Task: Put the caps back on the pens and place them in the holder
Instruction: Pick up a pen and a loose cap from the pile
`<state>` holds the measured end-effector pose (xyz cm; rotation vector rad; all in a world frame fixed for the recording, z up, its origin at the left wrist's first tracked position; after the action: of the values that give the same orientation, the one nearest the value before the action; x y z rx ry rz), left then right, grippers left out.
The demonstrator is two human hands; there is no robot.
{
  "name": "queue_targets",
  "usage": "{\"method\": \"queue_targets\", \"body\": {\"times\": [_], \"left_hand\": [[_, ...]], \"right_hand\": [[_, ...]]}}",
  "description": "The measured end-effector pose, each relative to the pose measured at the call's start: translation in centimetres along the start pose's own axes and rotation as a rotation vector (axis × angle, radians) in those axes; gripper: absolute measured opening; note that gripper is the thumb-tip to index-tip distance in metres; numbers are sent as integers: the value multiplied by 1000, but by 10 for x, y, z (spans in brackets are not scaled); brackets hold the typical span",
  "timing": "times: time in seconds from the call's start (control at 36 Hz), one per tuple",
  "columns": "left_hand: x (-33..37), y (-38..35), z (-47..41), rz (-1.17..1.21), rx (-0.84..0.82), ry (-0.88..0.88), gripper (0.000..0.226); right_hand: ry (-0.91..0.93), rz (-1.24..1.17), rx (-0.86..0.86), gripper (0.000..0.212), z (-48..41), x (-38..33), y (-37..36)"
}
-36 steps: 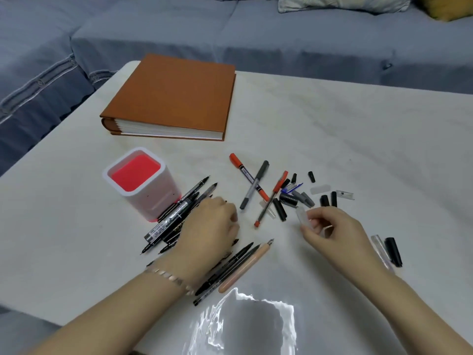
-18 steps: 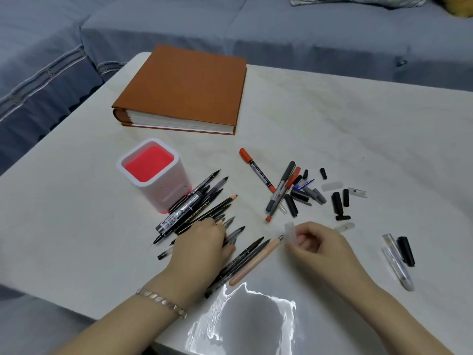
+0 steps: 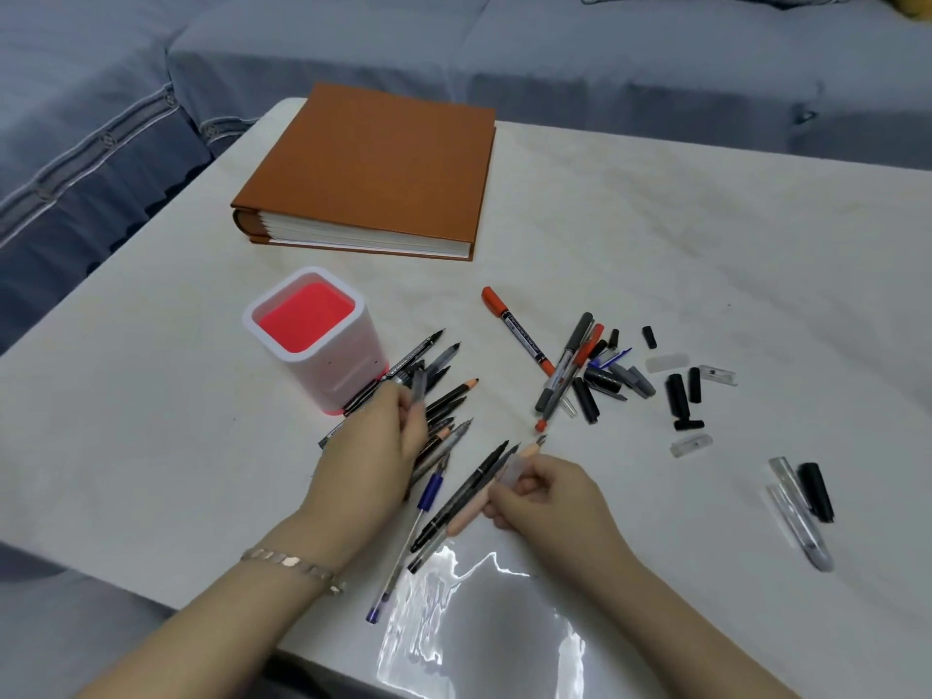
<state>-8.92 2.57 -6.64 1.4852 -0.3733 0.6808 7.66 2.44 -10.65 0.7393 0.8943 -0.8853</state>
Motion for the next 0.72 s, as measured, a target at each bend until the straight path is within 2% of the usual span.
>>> {"method": "queue_targets", "body": {"times": [0.11, 0.22, 0.31, 0.58, 0.72], "left_hand": [[-5, 7, 4, 50, 9, 11, 16], [-16, -2, 16, -151, -145, 36, 29], [-25, -9, 20, -192, -227, 64, 33], [-24, -11, 17, -191, -149, -10, 15], [-18, -14, 12, -164, -169, -17, 20]], "right_hand": [[5, -17, 21, 11, -7, -4, -12], [-1, -27, 44, 9, -14, -4, -16], [-12, -58, 24, 11, -17, -4, -15], [19, -80, 42, 9, -24, -8, -12], [16, -59, 32, 9, -25, -9, -11]]}}
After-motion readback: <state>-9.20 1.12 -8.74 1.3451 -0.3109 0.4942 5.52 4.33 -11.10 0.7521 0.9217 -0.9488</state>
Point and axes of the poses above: each hand's wrist, its own z-axis away from the middle knuckle, its own y-axis out of the back of the hand, x = y × z, the point moved 4 cm from there along -z, towards the middle knuckle, and after that the axes turned 7 degrees about -x, right-handed, at the moved point
